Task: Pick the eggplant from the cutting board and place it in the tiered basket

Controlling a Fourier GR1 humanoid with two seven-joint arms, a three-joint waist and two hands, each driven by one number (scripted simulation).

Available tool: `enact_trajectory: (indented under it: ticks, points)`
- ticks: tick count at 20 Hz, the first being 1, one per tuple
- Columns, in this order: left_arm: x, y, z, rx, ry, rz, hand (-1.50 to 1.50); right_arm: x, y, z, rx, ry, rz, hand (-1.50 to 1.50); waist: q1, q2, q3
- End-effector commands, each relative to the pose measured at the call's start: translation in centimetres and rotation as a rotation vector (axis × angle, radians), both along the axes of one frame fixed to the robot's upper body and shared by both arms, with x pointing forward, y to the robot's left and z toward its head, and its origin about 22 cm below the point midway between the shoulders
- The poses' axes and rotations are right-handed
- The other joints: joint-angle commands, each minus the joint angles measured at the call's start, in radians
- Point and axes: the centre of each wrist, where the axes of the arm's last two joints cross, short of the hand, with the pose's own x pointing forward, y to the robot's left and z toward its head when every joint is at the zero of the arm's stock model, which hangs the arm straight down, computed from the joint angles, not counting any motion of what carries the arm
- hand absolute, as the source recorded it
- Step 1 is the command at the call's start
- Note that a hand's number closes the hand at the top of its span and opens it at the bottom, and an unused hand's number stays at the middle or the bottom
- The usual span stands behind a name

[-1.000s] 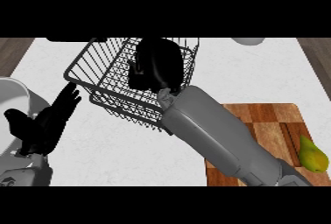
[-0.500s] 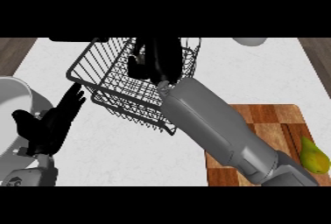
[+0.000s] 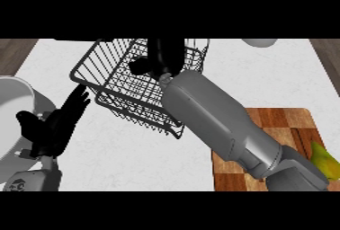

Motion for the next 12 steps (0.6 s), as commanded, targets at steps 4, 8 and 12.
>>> enact_trajectory:
  ticks: [4, 8, 12]
  points:
    - [0.2, 2.4, 0.8, -0.002, 0.0, 0.0, 0.0, 0.6, -1.2, 0.9, 0.275, -0.002, -0.025, -1.5, -0.013, 0.0, 0.0]
    - [-0.2, 1.1, -1.1, 0.002, 0.0, 0.029, 0.0, 0.5, -2.0, 2.1, 0.446, -0.04, -0.011, -1.5, -0.019, 0.002, 0.0]
    - [0.1, 1.2, -0.5, 0.022, -0.007, 0.05, 0.0, 0.5, -3.3, 3.8, 0.642, -0.052, -0.046, -1.5, -0.031, -0.002, 0.0]
